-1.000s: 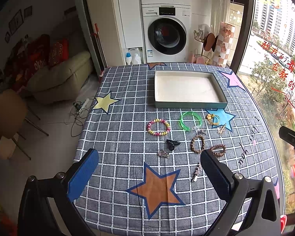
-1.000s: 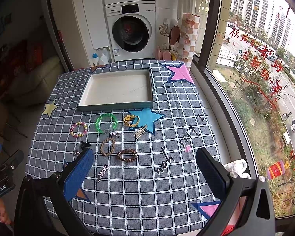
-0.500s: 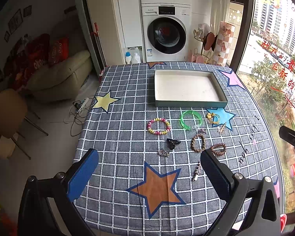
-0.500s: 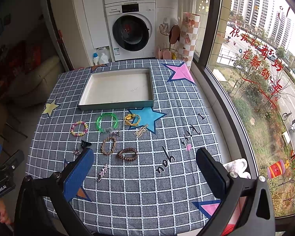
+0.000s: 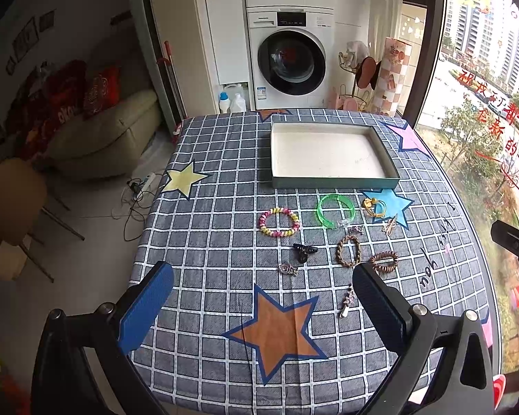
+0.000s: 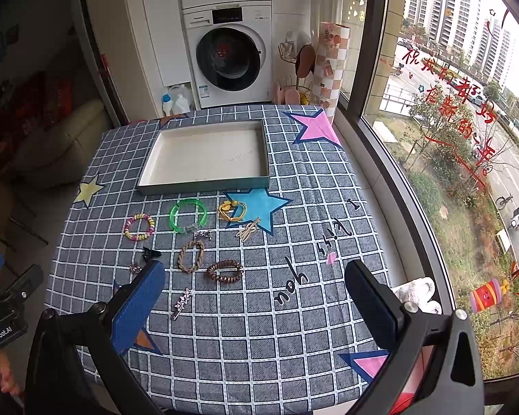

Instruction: Organize jewelry

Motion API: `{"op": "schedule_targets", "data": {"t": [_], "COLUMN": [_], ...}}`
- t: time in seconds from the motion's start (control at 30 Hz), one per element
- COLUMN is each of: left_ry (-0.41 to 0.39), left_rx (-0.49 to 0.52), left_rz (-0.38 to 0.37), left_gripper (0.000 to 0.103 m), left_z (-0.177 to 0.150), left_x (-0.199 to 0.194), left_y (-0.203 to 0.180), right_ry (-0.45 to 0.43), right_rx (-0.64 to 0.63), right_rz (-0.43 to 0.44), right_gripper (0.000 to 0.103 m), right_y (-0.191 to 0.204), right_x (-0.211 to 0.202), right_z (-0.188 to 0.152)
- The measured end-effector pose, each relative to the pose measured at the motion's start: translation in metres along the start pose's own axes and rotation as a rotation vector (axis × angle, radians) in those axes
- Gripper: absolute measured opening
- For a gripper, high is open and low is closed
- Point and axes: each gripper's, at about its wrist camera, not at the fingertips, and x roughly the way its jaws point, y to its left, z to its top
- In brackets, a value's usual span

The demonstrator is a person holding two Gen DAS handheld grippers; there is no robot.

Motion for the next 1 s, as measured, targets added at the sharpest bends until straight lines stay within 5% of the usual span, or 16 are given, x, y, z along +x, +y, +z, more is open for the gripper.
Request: {"op": "schedule_targets", "data": {"t": [0.7,1.0], "left_ry": [-0.007,0.097], "left_rx": [-0.015,0.000], "left_rz": [-0.023,-0.046], "left_gripper": [0.103,0.103], "left_z": [0.001,-0.005], "left_x": [0.000,0.016], "left_y": [0.001,0.012], "right_ry": [-0.001,0.040], "right_rx": [-0.001,0.015], "right_rz": [0.000,-0.003], "right_gripper": [0.103,0.103], "right_y": [0.000,0.000], "right_x": [0.000,0.005], "right_z": [0.000,-0.004]}}
